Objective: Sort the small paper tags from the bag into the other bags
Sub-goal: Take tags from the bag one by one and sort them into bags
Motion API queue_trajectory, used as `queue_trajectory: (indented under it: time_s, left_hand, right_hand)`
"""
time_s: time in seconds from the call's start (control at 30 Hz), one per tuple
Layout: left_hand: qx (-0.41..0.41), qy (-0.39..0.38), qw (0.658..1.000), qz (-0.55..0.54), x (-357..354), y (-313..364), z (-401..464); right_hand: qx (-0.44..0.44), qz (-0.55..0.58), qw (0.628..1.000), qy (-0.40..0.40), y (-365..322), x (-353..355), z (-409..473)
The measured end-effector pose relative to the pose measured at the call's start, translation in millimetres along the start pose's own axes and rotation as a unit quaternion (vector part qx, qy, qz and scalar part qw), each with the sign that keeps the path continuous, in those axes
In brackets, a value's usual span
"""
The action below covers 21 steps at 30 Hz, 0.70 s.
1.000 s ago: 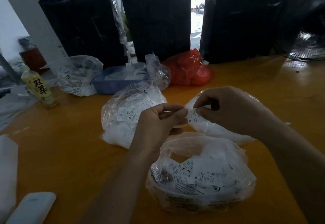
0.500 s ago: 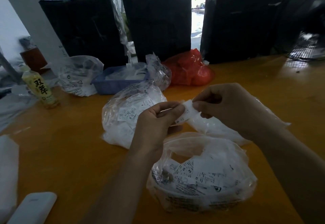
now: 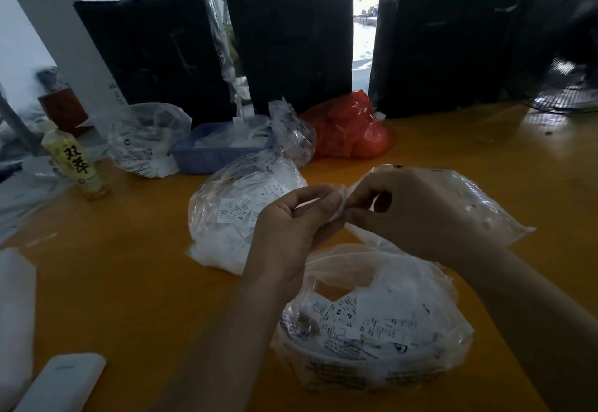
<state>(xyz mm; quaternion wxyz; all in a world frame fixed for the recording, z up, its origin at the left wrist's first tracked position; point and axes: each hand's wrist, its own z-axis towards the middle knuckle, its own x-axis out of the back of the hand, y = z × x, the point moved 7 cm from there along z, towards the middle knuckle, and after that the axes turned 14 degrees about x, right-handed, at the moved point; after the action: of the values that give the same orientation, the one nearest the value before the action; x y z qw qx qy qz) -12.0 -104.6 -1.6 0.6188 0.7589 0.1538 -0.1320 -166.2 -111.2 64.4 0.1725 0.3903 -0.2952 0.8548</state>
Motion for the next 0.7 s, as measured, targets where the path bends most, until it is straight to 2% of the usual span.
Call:
queue_trajectory:
  time_s: [0.1, 0.2, 0.27, 0.33, 0.4, 0.5, 0.63, 0.7]
  left_hand:
    - [-0.004, -0.017, 1.000, 0.009, -2, 1, 0]
    - [-0.032, -0.018, 0.998, 0.049, -5, 4, -3]
    - [-0.074, 0.012, 0.988, 0.137, -5, 9, -6]
    - [-0.138, 0.059, 0.957, 0.247, -4, 16, -11]
    - [-0.184, 0.083, 0.927, 0.316, -5, 20, -13]
    - [-0.214, 0.091, 0.904, 0.358, -6, 21, -12]
    - [-0.194, 0.096, 0.915, 0.340, 3, 20, -6]
    - [-0.170, 0.102, 0.929, 0.311, 10, 20, -3]
  right_hand:
    - [-0.022, -0.010, 1.000, 0.018, 6, 0, 0]
    - [-0.098, 0.124, 0.987, 0.033, 19, -8, -1]
    - [-0.133, 0.186, 0.973, 0.044, 25, -14, -3]
    - [-0.166, 0.246, 0.954, 0.051, 30, -20, -5]
    - [-0.214, 0.338, 0.915, 0.059, 38, -29, -9]
    - [-0.283, 0.473, 0.830, 0.084, 42, -39, -12]
    - [-0.322, 0.589, 0.730, 0.131, 45, -40, -13]
    - [-0.314, 0.592, 0.724, 0.161, 48, -36, -13]
